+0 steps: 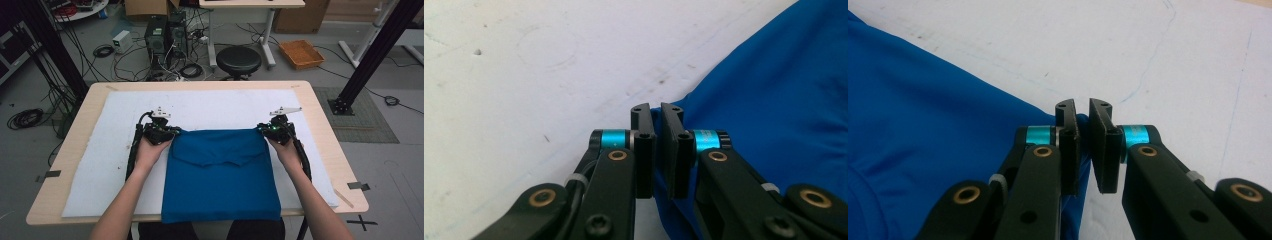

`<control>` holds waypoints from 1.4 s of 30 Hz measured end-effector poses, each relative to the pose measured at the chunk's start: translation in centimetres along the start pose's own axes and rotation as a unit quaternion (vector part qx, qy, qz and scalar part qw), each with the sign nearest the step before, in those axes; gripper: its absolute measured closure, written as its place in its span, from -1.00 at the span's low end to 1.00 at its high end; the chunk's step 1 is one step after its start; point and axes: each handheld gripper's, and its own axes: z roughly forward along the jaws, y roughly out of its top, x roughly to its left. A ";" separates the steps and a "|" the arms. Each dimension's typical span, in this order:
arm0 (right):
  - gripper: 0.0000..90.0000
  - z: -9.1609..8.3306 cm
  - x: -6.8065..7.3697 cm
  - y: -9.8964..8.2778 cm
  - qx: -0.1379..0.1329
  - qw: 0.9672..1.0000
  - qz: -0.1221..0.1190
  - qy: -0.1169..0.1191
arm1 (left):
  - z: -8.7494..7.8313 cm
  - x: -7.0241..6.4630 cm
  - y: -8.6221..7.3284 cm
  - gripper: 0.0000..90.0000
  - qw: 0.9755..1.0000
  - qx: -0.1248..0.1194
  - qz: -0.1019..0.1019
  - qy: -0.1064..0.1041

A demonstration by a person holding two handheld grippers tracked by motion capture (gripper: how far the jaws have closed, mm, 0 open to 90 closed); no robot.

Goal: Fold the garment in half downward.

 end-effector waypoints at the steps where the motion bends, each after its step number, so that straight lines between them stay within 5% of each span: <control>1: 0.86 0.2 -0.1 0.1 0.002 1.000 0.001 -0.003 | 0.3 0.2 0.2 0.88 1.000 0.003 0.004 0.004; 4: 0.85 0.9 -0.4 0.3 0.000 1.000 -0.004 -0.004 | 0.8 0.6 0.1 0.88 1.000 -0.010 0.004 0.009; 7: 0.84 1.5 -0.6 0.1 0.010 1.000 -0.003 -0.008 | 1.2 0.7 -0.1 0.86 1.000 0.001 -0.002 0.012; 10: 0.58 1.5 -0.4 0.0 0.009 1.000 -0.011 -0.016 | 0.9 0.5 -0.2 0.40 0.999 0.005 -0.011 0.038; 14: 0.38 0.6 0.7 0.2 0.005 1.000 -0.027 -0.015 | -0.6 -0.5 -0.8 0.33 0.998 -0.013 -0.005 0.054; 18: 0.29 -0.9 2.3 -0.4 -0.005 0.999 -0.042 -0.019 | -2.2 -1.9 -2.4 0.33 0.999 -0.011 -0.014 0.048; 22: 0.24 -2.7 3.3 -2.0 -0.018 1.000 -0.010 -0.021 | -3.4 -3.3 -4.0 0.36 0.999 -0.008 -0.031 0.030; 31: 0.39 -3.0 3.4 -5.3 0.005 0.999 0.033 -0.031 | -3.0 -4.0 -5.3 0.54 0.997 0.010 -0.072 0.014; 37: 0.92 -2.4 3.4 -5.5 0.017 1.000 0.016 -0.009 | -2.6 -4.4 -5.3 0.93 0.998 0.019 -0.057 0.017; 42: 1.00 -2.8 3.5 -5.5 0.012 1.000 0.011 -0.001 | -2.7 -4.6 -5.0 0.98 0.998 0.013 -0.052 0.016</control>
